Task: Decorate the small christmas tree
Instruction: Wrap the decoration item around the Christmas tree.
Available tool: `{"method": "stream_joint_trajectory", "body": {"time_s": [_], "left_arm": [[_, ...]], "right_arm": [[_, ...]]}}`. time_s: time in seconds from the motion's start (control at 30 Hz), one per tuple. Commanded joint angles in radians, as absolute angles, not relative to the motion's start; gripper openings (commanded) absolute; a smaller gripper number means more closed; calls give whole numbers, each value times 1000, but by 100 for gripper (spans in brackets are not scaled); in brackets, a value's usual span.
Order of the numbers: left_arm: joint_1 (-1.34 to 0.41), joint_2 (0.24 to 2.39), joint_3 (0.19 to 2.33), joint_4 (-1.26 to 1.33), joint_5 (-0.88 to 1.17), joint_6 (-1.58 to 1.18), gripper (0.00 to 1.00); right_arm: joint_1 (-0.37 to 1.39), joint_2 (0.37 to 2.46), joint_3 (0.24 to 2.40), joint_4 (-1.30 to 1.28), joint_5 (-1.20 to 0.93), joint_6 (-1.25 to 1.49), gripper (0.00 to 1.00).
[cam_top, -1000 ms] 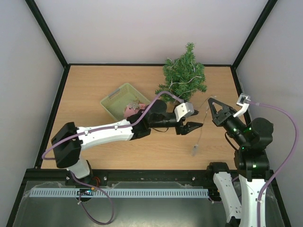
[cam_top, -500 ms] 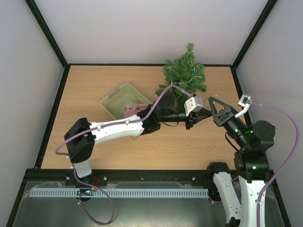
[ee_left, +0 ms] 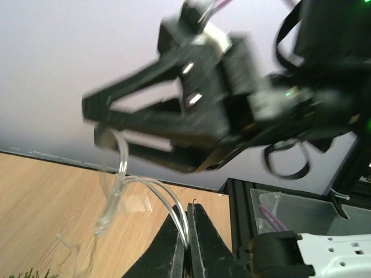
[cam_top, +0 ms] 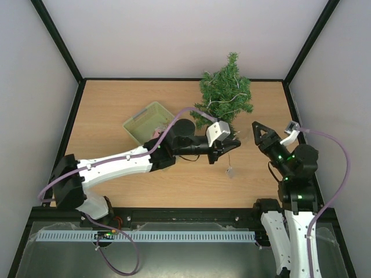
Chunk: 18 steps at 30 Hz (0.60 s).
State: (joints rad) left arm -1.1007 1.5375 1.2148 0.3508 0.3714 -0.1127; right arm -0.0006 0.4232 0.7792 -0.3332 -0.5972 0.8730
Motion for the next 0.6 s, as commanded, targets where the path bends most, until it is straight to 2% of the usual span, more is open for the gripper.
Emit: {"method": "stream_joint_trajectory", "body": {"time_s": [0.0, 0.13, 0.4, 0.47, 0.57], "left_arm": [[-1094, 1465, 1186, 295, 364, -108, 2], [-1095, 1435, 1179, 288, 373, -110, 2], [-1094, 1402, 1216, 252, 389, -112, 2], [-1094, 1395, 1218, 256, 388, -115, 2], [-1095, 1388, 1219, 258, 393, -122, 3]], "right_arm": [[-3, 416, 681, -253, -440, 1042, 42], [-3, 418, 618, -261, -313, 1195, 44], [-3, 548, 517, -270, -259, 1322, 47], [-4, 620, 500, -213, -240, 1261, 48], [-5, 745, 483, -19, -306, 935, 48]]}}
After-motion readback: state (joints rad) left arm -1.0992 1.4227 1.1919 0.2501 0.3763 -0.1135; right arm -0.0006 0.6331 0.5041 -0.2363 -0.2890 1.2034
